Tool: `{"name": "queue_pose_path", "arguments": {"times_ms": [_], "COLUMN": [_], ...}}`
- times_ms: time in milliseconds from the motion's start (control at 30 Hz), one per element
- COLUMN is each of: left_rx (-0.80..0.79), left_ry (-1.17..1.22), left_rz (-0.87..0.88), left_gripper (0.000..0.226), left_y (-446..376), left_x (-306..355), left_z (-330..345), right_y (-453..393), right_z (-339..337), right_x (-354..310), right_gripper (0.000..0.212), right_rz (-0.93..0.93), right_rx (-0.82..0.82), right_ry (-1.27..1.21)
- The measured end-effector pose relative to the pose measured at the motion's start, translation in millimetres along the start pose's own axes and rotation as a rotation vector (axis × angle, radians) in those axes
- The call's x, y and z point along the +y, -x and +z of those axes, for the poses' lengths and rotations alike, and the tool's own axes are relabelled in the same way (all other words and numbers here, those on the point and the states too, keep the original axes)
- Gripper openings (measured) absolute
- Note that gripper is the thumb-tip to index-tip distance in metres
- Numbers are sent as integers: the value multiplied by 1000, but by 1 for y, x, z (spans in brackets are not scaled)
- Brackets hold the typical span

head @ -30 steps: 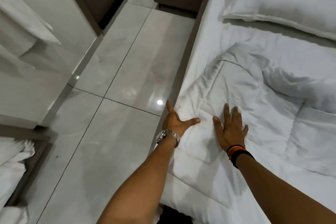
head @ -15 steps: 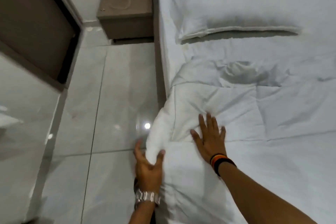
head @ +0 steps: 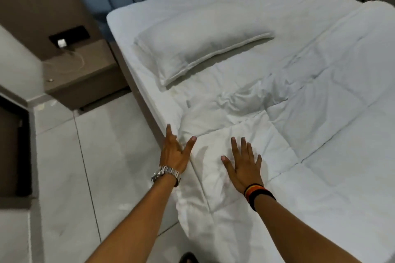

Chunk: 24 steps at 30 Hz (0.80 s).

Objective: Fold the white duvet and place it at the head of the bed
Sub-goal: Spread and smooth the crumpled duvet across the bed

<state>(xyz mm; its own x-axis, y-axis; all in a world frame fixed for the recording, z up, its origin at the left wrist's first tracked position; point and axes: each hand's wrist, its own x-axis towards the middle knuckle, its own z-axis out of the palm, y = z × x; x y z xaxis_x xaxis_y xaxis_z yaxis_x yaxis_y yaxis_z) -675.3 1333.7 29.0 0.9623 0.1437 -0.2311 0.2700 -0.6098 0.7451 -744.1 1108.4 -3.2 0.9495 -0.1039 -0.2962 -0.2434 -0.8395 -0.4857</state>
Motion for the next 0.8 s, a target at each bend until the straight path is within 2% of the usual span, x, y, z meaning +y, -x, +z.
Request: {"name": "queue_pose_path", "arguments": {"times_ms": [167,267,367,433,500,600,800], "left_rx": [-184,-268,-479,-567,-656,-745,-844], "left_ry": [-99,-162,-162,-122,-156,-227,-224], "left_rz": [227,330,412,395,461,570,572], "left_gripper": [131,143,142,138,138,149,163], "left_y": [-114,-184,-236,-241,-232,-210,-184], "left_x": [31,45,49,44,38,13,-20], "left_z": [23,49,71,72,64,39,0], "right_y": [-35,-66,-98,-108,-111,-108,-94], "right_z": [10,27,49,56,58,56,58], "right_x": [-11,-16,-29,-36,-43,-51,-65], "right_gripper": [77,76,75,75,74,71,71], "right_rz": [78,173,303,369,432,443,493], "right_rx": [60,99,128,122,124,158,143], "right_ry": [-41,-59,-35,39,39,-8,-1]}}
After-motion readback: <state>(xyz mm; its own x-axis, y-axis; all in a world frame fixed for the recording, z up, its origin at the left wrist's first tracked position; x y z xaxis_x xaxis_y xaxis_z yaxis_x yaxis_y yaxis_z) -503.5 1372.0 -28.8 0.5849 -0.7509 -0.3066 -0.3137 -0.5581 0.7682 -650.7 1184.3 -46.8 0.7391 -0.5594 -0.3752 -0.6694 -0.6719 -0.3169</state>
